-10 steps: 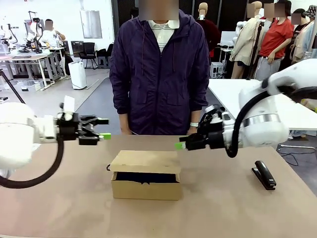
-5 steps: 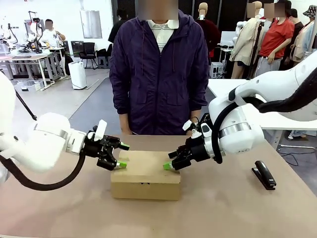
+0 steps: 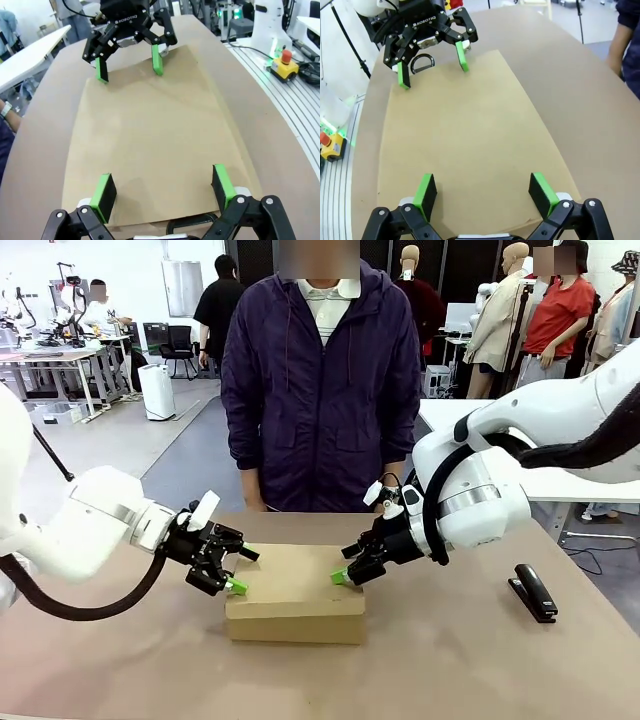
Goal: Pack the items into the box.
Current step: Close the Mailer Box.
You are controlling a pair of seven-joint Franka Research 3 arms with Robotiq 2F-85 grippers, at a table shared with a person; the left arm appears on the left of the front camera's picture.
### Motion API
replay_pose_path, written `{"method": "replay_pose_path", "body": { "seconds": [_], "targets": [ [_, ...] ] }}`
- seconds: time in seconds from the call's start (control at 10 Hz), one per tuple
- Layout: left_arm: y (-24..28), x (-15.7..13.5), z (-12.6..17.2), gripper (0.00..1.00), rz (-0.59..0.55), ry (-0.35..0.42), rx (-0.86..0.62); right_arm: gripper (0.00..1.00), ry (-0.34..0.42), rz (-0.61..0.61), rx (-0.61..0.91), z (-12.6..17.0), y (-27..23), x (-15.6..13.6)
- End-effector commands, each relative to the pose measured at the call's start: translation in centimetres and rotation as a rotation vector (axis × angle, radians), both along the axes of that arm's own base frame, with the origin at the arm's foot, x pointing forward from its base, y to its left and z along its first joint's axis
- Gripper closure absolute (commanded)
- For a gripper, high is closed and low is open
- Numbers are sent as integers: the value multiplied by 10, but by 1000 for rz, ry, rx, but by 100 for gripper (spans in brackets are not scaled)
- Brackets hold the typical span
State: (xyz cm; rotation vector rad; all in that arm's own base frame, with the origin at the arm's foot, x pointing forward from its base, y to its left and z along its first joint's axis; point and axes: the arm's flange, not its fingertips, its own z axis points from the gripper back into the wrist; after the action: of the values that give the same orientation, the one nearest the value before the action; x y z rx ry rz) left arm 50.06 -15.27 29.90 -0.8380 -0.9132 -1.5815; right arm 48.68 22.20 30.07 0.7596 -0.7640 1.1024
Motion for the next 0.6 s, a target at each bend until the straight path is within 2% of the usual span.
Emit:
{"method": "replay_pose_path", "body": {
  "seconds": [0.0, 0.1, 0.2, 0.3, 0.4, 0.5],
  "targets": [
    [11, 0, 6, 0, 10, -26, -64, 0, -3, -8, 39, -3, -9, -4],
    [16, 0, 24, 0, 60, -31, -93, 0, 23, -32, 85, 10, -12, -2],
    [25, 0, 52, 0, 93, 25, -131, 0, 103, -84, 174, 33, -20, 4],
    [35, 0, 77, 0, 90, 151, -182, 0, 183, -104, 228, 56, -31, 9],
    [46, -2, 97, 0, 95, 241, -163, 0, 281, -140, 264, 76, -43, 11],
    [61, -7, 111, 0, 96, 278, -155, 0, 396, -202, 282, 93, -59, 8]
  ]
}}
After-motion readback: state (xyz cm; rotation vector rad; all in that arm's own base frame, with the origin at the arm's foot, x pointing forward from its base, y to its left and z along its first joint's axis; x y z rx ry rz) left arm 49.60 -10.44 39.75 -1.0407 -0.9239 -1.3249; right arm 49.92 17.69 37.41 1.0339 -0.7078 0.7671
